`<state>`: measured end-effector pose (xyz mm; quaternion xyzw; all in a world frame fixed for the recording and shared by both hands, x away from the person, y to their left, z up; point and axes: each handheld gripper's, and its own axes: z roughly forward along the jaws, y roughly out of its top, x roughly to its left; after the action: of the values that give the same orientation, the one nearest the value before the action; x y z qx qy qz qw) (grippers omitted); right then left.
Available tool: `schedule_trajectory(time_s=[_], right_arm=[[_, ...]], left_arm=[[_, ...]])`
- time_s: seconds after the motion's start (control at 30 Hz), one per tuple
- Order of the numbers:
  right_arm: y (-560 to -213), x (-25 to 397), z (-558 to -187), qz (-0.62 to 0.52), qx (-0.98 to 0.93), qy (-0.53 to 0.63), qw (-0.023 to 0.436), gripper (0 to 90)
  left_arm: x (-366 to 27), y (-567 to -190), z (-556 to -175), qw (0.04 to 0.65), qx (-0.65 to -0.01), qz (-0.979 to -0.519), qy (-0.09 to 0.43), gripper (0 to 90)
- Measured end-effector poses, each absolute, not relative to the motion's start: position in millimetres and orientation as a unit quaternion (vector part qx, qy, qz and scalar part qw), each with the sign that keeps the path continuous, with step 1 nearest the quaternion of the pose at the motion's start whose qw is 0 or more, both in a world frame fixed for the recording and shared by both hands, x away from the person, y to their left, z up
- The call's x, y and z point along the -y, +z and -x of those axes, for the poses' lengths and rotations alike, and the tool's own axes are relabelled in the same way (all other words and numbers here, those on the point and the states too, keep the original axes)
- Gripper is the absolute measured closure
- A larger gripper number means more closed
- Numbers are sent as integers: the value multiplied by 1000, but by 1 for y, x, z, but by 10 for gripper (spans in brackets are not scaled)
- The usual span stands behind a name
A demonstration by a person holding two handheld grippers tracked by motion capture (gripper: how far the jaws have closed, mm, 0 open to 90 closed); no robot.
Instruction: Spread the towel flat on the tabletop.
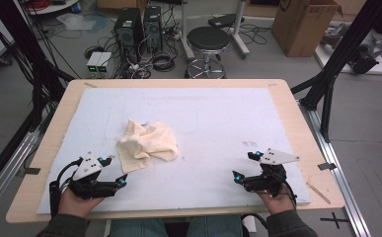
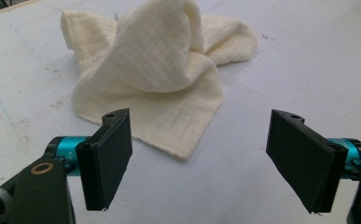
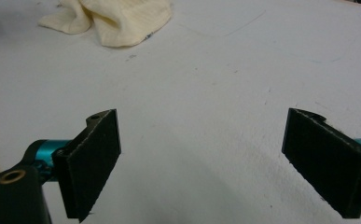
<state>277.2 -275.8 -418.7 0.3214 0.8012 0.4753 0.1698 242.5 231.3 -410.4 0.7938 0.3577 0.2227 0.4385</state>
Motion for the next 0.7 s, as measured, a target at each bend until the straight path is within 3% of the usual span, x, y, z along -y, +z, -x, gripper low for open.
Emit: schedule_trajectory(time_s=[0.7], right_arm=[[-415, 282, -274, -326, -794, 482, 173, 110]], left_arm=[[-203, -387, -276, 459, -350, -785, 223, 232]])
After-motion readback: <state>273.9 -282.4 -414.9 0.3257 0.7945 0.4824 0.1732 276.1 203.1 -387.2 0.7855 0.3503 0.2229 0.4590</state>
